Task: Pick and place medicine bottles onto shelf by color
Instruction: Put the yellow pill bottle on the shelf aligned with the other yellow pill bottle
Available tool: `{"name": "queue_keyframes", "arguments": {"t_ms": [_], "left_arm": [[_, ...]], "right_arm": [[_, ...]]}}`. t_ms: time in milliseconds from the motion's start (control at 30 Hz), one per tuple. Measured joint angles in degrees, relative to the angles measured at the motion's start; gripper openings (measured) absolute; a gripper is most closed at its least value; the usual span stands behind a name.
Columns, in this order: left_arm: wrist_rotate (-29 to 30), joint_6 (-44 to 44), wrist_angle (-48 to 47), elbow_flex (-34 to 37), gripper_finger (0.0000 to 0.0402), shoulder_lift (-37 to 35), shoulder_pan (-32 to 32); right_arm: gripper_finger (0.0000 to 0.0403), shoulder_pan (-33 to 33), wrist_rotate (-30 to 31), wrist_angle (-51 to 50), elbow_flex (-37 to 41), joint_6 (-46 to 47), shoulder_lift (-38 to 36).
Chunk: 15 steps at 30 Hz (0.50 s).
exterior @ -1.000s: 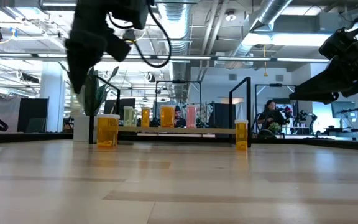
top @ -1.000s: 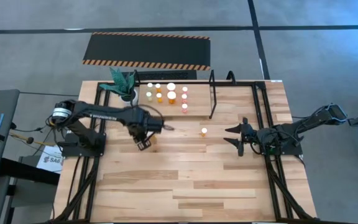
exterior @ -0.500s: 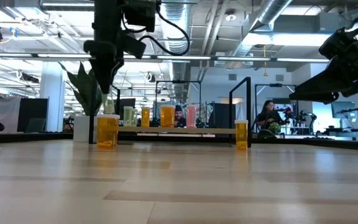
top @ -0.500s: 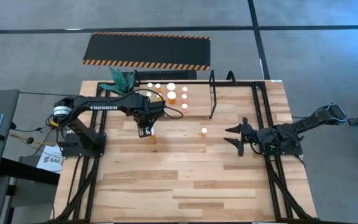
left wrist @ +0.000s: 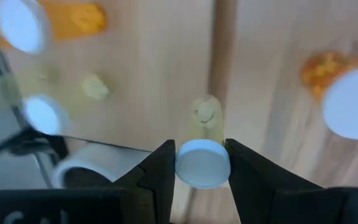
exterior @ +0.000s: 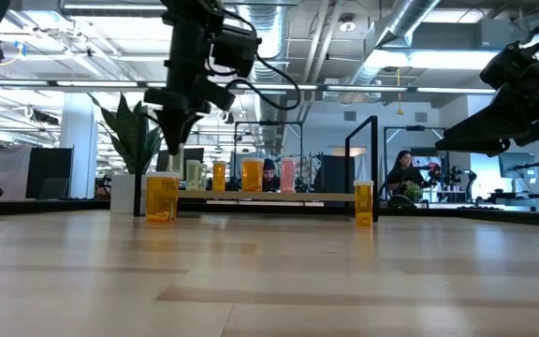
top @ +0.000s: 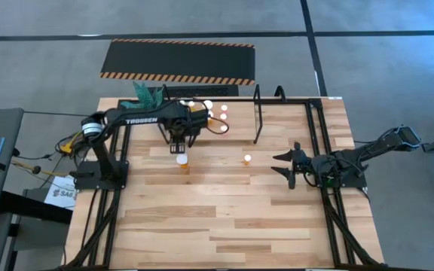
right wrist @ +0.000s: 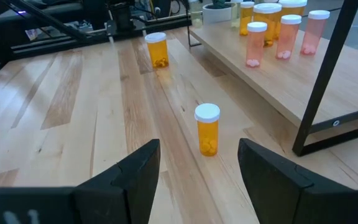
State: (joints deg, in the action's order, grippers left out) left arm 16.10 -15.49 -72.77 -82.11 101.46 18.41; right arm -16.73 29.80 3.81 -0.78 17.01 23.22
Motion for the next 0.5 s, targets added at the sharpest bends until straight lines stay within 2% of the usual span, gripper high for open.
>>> {"name": "queue_keyframes", "arguments": {"t_ms": [267,500], "left_arm": [[-1.01,-6.50,2.04,-1.72,0.0116,0.95,3.03],[-1.71,-8.27,2.04,-1.70,0.0116,1.95,4.46]], "right_arm": [[0.0240,0.00,0.00,0.00,-0.02,-0.02,-0.02],[0.0240,-0.02,0.00,0.00,-0.02,0.00,0.00]]}}
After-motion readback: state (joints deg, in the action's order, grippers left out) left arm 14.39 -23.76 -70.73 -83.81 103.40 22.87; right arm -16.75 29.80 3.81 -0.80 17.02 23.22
